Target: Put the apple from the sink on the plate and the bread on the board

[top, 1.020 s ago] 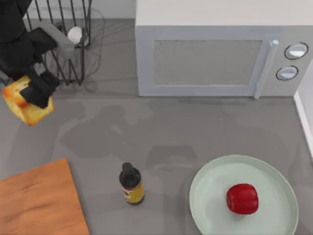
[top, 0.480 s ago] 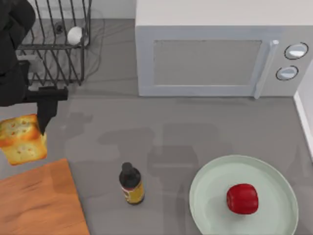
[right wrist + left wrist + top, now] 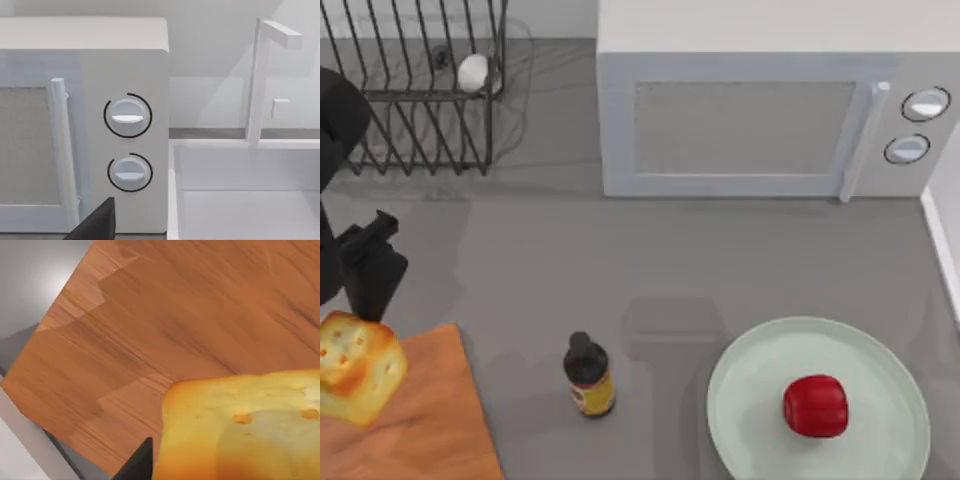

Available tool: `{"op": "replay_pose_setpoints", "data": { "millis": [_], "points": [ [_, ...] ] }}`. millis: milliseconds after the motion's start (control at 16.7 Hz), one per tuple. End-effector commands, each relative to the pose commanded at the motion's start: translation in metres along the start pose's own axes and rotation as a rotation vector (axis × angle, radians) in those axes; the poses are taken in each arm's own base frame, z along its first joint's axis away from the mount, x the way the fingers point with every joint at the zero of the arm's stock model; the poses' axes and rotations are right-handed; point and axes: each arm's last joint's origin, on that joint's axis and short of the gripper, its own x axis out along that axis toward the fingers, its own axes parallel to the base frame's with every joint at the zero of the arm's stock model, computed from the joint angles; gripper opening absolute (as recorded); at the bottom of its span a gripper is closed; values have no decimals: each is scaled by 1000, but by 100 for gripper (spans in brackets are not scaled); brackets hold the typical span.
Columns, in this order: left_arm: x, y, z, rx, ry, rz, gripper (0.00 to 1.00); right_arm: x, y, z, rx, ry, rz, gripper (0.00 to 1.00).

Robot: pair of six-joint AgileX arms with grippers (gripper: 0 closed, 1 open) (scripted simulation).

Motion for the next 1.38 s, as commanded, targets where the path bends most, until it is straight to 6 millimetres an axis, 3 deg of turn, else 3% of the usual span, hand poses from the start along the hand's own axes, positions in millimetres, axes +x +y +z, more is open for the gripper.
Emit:
{"op": "replay_pose_setpoints", "data": {
  "millis": [240,420,900,1380],
  "points": [
    [6,24,-10,-270,-14,-38,0,0,0,0,0,0,0,100],
    [8,34,-14,-363,-18,-62,0,0,0,0,0,0,0,100],
    [11,34,-13,-375,-17,-61,0,0,0,0,0,0,0,100],
    [41,29,-15,-374,-20,-83,0,0,0,0,0,0,0,100]
  ]
}}
